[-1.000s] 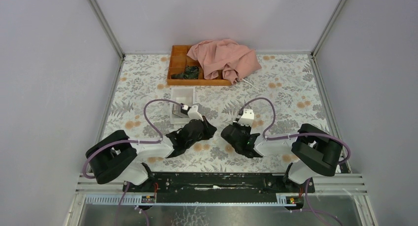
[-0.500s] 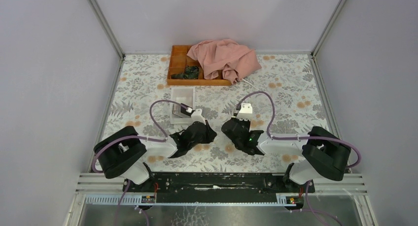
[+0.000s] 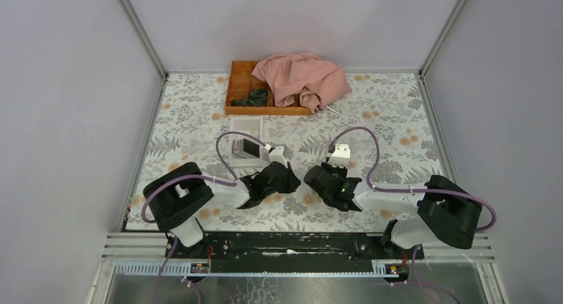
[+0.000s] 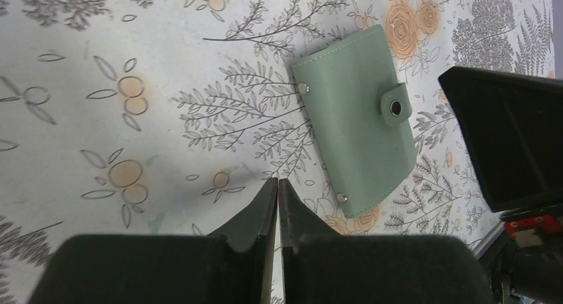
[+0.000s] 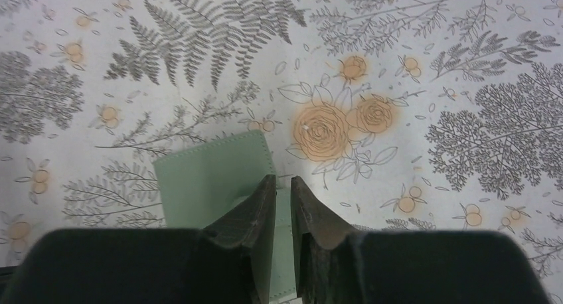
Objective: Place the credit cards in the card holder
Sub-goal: Close the card holder at the center of the board.
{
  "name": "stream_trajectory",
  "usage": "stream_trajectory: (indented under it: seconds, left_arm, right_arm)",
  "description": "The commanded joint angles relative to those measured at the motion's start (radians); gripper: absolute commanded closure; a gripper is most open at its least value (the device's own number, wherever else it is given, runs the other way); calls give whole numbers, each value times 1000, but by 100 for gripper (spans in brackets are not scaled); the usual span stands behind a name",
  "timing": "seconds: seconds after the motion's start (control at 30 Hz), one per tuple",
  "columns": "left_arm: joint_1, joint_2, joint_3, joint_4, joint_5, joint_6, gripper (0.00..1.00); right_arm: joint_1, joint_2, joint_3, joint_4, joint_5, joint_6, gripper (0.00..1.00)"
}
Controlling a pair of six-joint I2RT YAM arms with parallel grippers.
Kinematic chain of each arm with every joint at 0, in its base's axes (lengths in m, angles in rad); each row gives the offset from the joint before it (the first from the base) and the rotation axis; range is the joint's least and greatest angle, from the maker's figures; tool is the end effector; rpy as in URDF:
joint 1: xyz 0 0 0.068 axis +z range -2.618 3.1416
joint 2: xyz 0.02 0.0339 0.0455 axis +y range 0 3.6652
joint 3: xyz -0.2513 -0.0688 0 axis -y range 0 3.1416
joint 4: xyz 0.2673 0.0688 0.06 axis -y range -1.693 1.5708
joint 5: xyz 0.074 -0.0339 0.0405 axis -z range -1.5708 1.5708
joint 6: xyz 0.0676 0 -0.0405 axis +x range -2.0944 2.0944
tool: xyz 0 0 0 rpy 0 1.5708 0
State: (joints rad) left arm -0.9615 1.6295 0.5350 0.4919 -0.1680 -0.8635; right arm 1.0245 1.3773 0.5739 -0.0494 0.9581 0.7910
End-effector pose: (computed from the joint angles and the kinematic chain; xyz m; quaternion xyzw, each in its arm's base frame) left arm 0.1961 -0.2613 0.0746 0.0042 0.8828 -0.3214 0.3425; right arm 0.1900 0.2060 0.1244 0.0641 0.8441 -0.0199 0.5320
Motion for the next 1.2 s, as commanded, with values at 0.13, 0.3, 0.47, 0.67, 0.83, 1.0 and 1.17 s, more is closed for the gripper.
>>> stream_trajectory:
  seconds: [0.13,0.3,0.47,0.67,0.83,1.0,1.17]
  left_arm:
    - [-10,71,56,79,42,3,91]
    - [-12,98,74,82,51,0,91]
    - [-13,106,86,80,49,0,91]
    - [-13,97,95,55,33,4,91]
    - [-14,122,120,50,42,0,91]
    - [-13,116,134,8,22,8,91]
    - [-11,42,101,-69,-64,11,91]
  right_arm:
    - [-7,-5,-30,-55,27,75,80]
    - [-6,22,-31,-39,6,75,83]
    - [-7,38,-30,-27,-4,79,83]
    - [-7,-20,-52,-59,39,94,84]
    - [-9,-26,-56,-94,46,118,84]
    - [-12,-51,-87,-107,54,147,85]
    - [-15,-89,-100,-100,63,121,83]
